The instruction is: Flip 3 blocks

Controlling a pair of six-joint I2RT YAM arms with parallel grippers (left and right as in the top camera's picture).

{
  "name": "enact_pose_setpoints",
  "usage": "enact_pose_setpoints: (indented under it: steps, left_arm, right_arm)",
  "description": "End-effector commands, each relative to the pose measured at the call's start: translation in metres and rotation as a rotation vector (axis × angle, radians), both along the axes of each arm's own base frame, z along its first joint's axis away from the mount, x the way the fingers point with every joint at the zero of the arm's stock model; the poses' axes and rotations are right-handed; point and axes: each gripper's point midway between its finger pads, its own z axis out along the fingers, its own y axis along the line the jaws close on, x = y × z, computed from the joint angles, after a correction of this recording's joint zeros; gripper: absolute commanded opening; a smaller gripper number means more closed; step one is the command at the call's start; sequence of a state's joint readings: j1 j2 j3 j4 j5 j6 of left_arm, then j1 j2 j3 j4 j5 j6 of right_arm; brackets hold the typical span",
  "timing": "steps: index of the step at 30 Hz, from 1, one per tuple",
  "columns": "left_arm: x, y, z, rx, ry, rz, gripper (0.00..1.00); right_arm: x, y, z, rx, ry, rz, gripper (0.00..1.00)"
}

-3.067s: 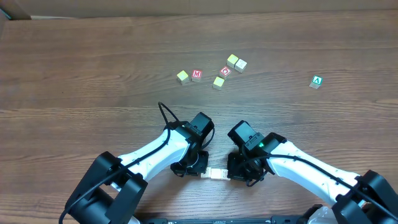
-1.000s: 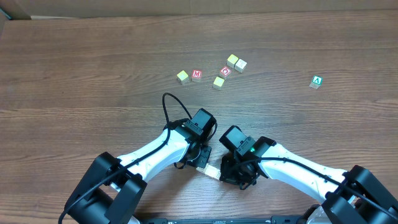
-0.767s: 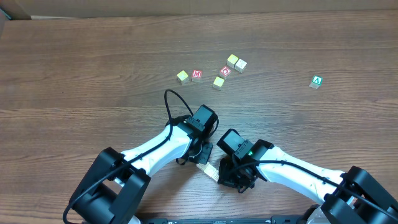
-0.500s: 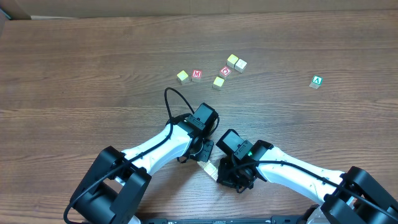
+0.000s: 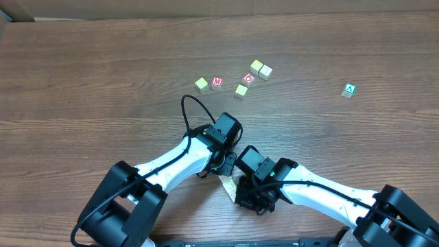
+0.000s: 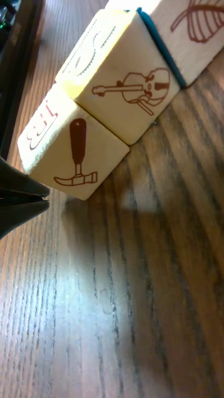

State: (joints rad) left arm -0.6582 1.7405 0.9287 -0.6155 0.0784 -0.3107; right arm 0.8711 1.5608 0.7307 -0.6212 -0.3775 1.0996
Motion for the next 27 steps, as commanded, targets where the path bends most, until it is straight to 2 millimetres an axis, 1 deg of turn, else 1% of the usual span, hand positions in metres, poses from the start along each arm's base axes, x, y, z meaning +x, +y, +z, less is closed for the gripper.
enact_pose_setpoints:
  steps: [1, 7, 20, 27]
  left_arm:
    - [-0.0233, 0.019, -0.0342, 0.088, 0.095, -0.003, 0.04]
    - [-0.0201, 0.0216, -0.0344, 0.105, 0.078, -0.002, 0.04]
    - [-0.0167, 0.0188, -0.0343, 0.094, 0.062, -0.019, 0.04]
    - [-0.0167, 0.0188, -0.0343, 0.093, 0.064, 0.003, 0.04]
  right_arm:
    - [0.0074, 0.0037, 0.0008, -0.004, -0.01, -0.056, 0.04]
    - [0.0076, 0.0042, 0.0009, -0.005, -0.006, -0.068, 0.04]
    - [0.0076, 0.0044, 0.001, -0.006, -0.001, -0.079, 0.04]
    - [0.0035, 0.0066, 0.0012, -0.008, 0.009, -0.082, 0.04]
